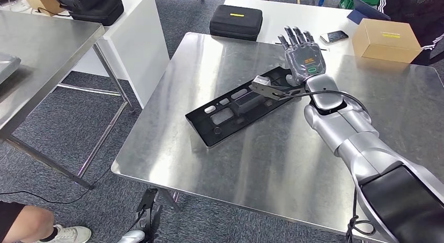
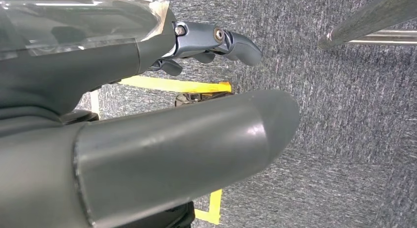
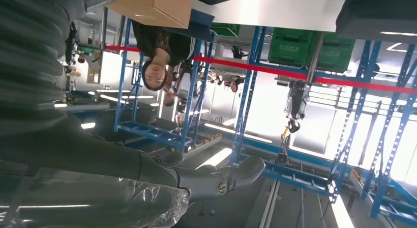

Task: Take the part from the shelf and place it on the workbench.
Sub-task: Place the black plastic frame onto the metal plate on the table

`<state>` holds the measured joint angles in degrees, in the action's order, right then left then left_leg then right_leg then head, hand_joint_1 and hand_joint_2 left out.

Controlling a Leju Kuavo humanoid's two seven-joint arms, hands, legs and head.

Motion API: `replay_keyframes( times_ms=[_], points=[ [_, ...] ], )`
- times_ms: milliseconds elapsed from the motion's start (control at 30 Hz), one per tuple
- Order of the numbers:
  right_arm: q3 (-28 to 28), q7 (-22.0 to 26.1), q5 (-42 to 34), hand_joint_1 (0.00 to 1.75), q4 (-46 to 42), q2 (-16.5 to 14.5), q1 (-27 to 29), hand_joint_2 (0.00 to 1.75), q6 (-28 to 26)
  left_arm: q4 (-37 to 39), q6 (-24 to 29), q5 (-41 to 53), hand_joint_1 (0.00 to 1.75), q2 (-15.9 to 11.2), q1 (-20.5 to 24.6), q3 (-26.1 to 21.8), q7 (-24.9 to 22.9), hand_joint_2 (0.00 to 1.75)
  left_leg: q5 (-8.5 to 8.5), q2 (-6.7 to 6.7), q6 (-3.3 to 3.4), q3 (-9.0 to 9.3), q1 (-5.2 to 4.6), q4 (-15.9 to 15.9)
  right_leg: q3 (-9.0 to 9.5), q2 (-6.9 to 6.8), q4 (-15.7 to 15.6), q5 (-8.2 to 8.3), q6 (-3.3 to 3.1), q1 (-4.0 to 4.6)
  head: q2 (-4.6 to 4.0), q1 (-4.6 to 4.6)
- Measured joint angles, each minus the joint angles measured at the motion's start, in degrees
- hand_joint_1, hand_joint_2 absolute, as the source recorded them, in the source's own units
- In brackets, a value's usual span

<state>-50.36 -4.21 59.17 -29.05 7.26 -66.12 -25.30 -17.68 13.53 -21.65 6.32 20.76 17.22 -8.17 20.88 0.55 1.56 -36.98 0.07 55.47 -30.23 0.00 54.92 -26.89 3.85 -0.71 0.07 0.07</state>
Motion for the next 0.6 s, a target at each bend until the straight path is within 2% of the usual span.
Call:
replay_keyframes(
  times_ms=[67, 133, 333, 500, 600],
  points=[
    [0.2, 0.7, -1.7, 0.00, 0.1, -0.2, 0.0, 1.75, 0.6, 0.0, 0.1, -0.2, 0.00, 0.0, 0.0, 0.0, 0.0, 0.00, 0.00, 0.00, 0.00, 0.00, 0.00, 0.0, 0.00, 0.00, 0.0, 0.00, 0.00, 0.00, 0.00, 0.00],
    [1.4, 2.6, -7.0, 0.00, 0.0, -0.7, 0.2, 1.75, 2.9, 0.0, 0.4, -0.5, 0.00, 0.0, 0.0, 0.0, 0.1, 0.00, 0.00, 0.00, 0.00, 0.00, 0.00, 0.0, 0.01, 0.00, 0.0, 0.00, 0.00, 0.00, 0.00, -0.01],
    [13.3, 9.2, -35.4, 0.00, -3.6, -3.3, 3.1, 1.75, 16.5, 0.0, 1.0, -1.4, 0.00, -0.2, 0.0, 0.0, 0.2, 0.00, 0.00, 0.01, 0.00, 0.00, 0.00, 0.0, 0.01, 0.00, 0.0, 0.00, 0.00, 0.01, 0.00, -0.01],
    [21.3, 8.7, -56.7, 0.00, -11.4, -4.1, 6.4, 1.75, 28.4, 0.0, 1.0, -2.2, 0.00, -0.4, -0.1, 0.1, 0.2, 0.00, 0.01, 0.02, -0.01, -0.01, 0.00, 0.0, 0.00, -0.01, 0.0, -0.01, 0.00, 0.01, 0.00, -0.01],
    [23.4, 8.1, -61.8, 0.00, -15.1, -4.1, 7.7, 1.75, 30.6, 0.0, 1.0, -2.4, 0.00, -0.5, -0.1, 0.2, 0.3, 0.00, 0.03, 0.01, -0.03, -0.01, 0.00, 0.0, 0.00, -0.01, 0.0, -0.01, -0.01, 0.00, 0.00, -0.01]
  ],
)
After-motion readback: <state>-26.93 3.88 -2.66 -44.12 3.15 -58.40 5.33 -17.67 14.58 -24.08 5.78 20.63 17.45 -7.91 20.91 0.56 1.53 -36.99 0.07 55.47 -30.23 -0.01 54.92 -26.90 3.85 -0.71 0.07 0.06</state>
